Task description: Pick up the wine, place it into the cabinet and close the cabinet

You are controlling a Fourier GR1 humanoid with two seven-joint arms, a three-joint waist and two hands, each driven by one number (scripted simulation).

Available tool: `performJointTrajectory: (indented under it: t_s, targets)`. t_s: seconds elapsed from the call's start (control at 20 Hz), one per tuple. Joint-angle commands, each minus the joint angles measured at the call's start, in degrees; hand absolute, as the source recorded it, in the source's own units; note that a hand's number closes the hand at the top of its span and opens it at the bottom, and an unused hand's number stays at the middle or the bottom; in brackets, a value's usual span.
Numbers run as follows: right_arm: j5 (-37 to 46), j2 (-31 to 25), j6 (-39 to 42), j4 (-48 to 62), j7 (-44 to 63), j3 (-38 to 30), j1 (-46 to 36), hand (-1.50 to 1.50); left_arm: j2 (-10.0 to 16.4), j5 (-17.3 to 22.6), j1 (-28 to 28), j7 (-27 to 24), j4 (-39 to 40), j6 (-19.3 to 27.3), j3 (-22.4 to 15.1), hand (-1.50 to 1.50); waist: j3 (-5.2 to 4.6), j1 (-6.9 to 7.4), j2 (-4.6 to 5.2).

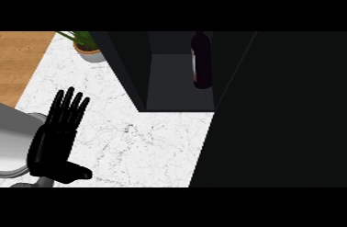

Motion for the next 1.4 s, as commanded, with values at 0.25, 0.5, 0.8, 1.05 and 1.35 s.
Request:
performJointTrajectory:
  t_s: [0.25, 0.5, 0.8, 1.05, 1.35]
  targets:
    - [-0.7, 4.1, -0.2, -10.9, 10.6, 4.4, -6.3, 1.50, 7.0, 4.6, 1.1, 0.7, 1.9, -8.1, 7.5, -1.50, -0.11, 0.92, 0.35]
    - [-1.0, 7.1, 0.2, -10.5, 13.7, 6.8, -9.4, 1.50, 7.0, 4.7, -0.1, 2.5, 1.0, -6.5, 8.0, -1.50, -0.15, 1.00, 0.30]
    - [-3.2, 11.8, 1.2, -4.9, 13.6, 6.7, -14.0, 1.50, 8.6, 7.0, -1.2, 3.8, 2.7, -9.4, 9.9, -1.50, -0.20, 2.15, 0.61]
    - [-5.3, 14.2, 1.9, -4.2, 17.0, 4.1, -17.9, 1.50, 9.3, 6.1, -0.8, 2.7, 5.3, -12.9, 9.9, -1.50, -0.41, 3.17, 0.93]
    - [-5.7, 21.2, 1.7, 1.7, 21.8, 4.1, -25.4, 1.50, 9.9, 7.7, -2.2, 4.2, 4.9, -13.0, 10.7, -1.50, -0.42, 4.24, 0.71]
